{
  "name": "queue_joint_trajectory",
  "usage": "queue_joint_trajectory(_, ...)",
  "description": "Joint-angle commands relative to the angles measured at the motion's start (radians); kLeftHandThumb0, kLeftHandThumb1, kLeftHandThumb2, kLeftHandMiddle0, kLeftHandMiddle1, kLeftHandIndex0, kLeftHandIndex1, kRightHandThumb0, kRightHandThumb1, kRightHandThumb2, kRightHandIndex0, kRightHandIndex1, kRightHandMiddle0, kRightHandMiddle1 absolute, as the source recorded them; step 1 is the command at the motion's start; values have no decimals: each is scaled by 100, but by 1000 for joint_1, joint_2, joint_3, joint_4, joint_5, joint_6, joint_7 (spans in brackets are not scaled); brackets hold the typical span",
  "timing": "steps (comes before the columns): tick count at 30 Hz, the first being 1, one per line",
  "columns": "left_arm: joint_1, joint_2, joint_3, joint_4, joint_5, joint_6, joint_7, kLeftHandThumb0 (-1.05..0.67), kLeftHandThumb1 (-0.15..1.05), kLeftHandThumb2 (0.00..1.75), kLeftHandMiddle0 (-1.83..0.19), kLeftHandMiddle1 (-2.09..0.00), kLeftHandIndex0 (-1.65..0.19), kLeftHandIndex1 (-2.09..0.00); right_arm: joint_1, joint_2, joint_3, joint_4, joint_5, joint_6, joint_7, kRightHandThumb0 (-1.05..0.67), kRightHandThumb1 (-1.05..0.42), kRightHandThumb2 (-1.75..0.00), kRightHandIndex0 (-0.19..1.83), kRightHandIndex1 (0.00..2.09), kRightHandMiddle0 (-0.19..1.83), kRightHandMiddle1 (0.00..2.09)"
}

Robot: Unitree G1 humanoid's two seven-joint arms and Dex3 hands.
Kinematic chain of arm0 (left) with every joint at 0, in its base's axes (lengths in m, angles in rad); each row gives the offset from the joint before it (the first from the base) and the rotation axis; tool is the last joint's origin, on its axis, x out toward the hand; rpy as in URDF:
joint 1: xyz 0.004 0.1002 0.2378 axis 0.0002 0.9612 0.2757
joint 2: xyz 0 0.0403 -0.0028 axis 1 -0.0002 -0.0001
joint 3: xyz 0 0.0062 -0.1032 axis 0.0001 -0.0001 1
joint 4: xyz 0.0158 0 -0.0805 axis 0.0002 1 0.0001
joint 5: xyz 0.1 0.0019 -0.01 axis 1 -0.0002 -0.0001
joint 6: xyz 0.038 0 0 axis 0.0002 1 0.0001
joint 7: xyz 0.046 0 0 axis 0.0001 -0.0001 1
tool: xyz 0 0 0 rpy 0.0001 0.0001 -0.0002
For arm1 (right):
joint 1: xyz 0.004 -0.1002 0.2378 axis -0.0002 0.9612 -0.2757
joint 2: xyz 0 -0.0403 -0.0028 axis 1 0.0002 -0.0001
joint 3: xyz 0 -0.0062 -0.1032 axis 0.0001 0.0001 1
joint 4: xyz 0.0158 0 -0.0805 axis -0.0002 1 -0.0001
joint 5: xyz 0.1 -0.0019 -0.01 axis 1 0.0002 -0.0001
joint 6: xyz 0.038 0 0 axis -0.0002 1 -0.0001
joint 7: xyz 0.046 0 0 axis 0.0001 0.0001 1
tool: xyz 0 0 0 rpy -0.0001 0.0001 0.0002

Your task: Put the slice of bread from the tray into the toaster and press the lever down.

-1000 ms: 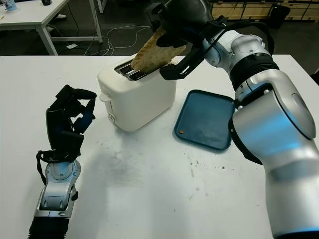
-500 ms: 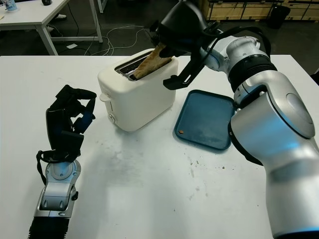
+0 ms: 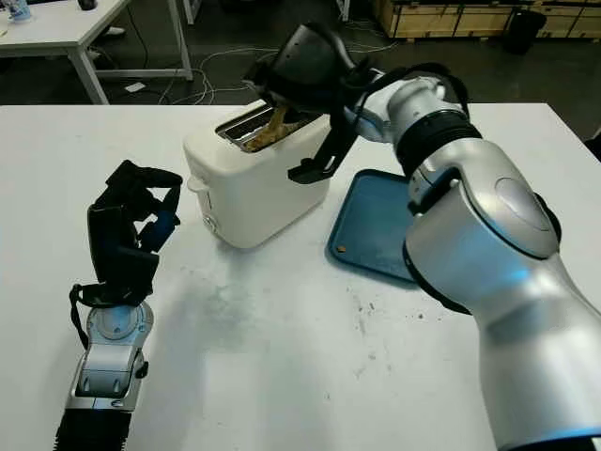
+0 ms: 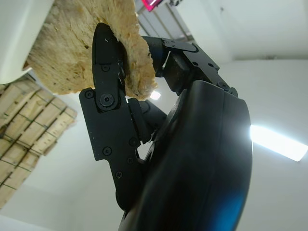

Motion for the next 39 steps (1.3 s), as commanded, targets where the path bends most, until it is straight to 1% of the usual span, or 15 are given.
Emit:
queue_joint_trajectory(1, 2, -5, -2, 4, 0, -13, 9, -49, 92, 29, -78, -175, -65, -151, -32, 29, 6, 0, -8, 32, 7, -49, -92, -32, 112, 175, 73, 174)
queue_joint_trajectory(5, 5, -4, -2, 5, 2, -13, 9, -49, 92, 29, -78, -175, -64, -151, -47, 56, 50, 1, -48, 84, 3, -53, -92, -26, 112, 175, 75, 173)
queue_joint_trajectory(7, 6, -4, -2, 6, 1, -19, 9, -49, 92, 29, -78, -175, -64, -151, -53, 66, 55, 1, -51, 86, 11, -55, -92, -25, 113, 175, 77, 160)
queue_joint_trajectory(9, 6, -5, -3, 7, -1, -21, 8, -48, 92, 29, -77, -175, -64, -151, -54, 72, 34, -1, -22, 59, 31, -61, -92, -19, 105, 173, 82, 104)
queue_joint_trajectory(10, 6, -5, -3, 6, 0, -20, 8, -47, 92, 29, -77, -175, -64, -151, -56, 75, 19, 1, -3, 43, 76, -65, -92, -19, 98, 169, 83, 93)
queue_joint_trajectory(14, 8, -10, -4, 1, 6, -2, 12, -50, 92, 29, -77, -175, -64, -150, -72, 82, -3, -1, 22, 27, 219, -77, -92, -21, 49, 102, 48, 87)
queue_joint_trajectory(15, 9, -10, -5, 0, 8, -1, 13, -50, 92, 29, -77, -175, -64, -150, -73, 79, -2, -4, 18, 29, 216, -77, -92, -21, 44, 94, 45, 84)
queue_joint_trajectory(17, 10, -11, -5, 1, 1, -8, 10, -49, 92, 29, -77, -175, -64, -150, -75, 75, -6, -8, 18, 31, 212, -72, -92, -20, 39, 80, 52, 50)
queue_joint_trajectory(20, 10, -10, -5, 6, -1, -16, 9, -47, 92, 29, -77, -175, -64, -150, -79, 70, -16, -9, 25, 25, 212, -70, -92, -18, 34, 74, 53, 26)
queue_joint_trajectory(27, 15, -14, -6, 3, -9, -11, 4, -49, 92, 29, -78, -175, -65, -148, -83, 65, -28, -7, 17, 109, 180, -65, -92, -22, 44, 67, 69, 19)
queue_joint_trajectory(30, 15, -10, -7, 10, -2, -21, 8, -48, 92, 28, -77, -175, -65, -146, -84, 61, -21, -6, -2, 190, 112, -61, -92, -12, 58, 81, 80, 38)
queue_joint_trajectory(33, 13, -11, -8, 9, 6, -13, 12, -49, 92, 29, -78, -175, -66, -147, -88, 53, -35, -3, 14, 218, 96, -56, -92, -14, 56, 109, 71, 57)
queue_joint_trajectory(35, 13, -12, -9, 5, 9, -5, 13, -50, 92, 28, -78, -175, -67, -147, -98, 50, -53, 0, 31, 227, 136, -57, -92, -10, 48, 108, 57, 71)
queue_joint_trajectory(37, 14, -13, -10, 3, 10, -1, 14, -50, 92, 28, -78, -175, -66, -148, -108, 47, -62, 2, 32, 237, 175, -61, -92, -6, 40, 92, 47, 59)
queue_joint_trajectory(39, 14, -13, -10, 3, 10, -2, 16, -49, 92, 28, -78, -175, -66, -147, -121, 41, -69, 2, 33, 230, 224, -63, -86, -1, 24, 69, 37, 27)
